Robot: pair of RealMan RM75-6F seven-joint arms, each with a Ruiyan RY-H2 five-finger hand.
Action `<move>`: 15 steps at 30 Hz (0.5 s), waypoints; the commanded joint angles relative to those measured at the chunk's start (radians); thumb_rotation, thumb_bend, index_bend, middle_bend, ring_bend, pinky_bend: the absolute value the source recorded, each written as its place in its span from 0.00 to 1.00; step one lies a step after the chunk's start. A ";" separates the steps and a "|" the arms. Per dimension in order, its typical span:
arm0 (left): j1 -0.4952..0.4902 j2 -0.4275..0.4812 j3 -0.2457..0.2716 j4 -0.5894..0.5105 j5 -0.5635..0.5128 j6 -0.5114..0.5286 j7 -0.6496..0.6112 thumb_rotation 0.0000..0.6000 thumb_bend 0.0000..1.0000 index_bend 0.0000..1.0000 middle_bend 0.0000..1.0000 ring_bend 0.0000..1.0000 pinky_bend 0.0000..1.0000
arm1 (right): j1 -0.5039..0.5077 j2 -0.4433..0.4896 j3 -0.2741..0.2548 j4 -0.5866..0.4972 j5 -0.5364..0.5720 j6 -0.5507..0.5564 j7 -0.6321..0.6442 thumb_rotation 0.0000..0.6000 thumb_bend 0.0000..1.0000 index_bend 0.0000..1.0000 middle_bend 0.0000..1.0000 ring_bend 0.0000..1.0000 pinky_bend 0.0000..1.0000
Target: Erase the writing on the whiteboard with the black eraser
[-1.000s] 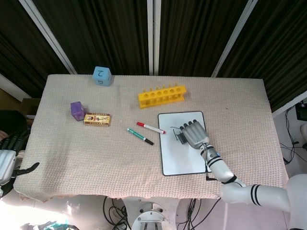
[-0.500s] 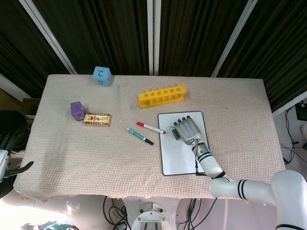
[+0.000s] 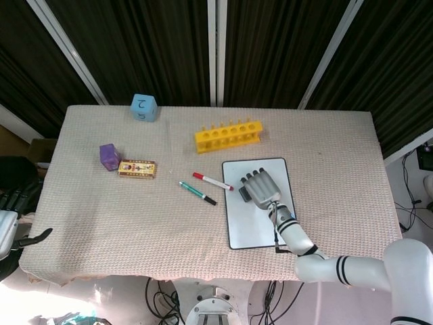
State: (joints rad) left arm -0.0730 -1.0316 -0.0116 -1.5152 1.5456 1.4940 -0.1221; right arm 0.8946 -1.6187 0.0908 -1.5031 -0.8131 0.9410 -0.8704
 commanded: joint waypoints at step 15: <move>-0.008 -0.006 0.005 -0.030 0.010 -0.007 0.039 0.77 0.14 0.11 0.09 0.10 0.17 | 0.026 0.082 -0.068 -0.136 0.096 0.005 -0.049 1.00 0.44 0.98 0.76 0.63 0.69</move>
State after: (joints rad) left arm -0.0809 -1.0378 -0.0071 -1.5453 1.5558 1.4873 -0.0823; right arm 0.9191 -1.5378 0.0249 -1.6376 -0.7190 0.9450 -0.9181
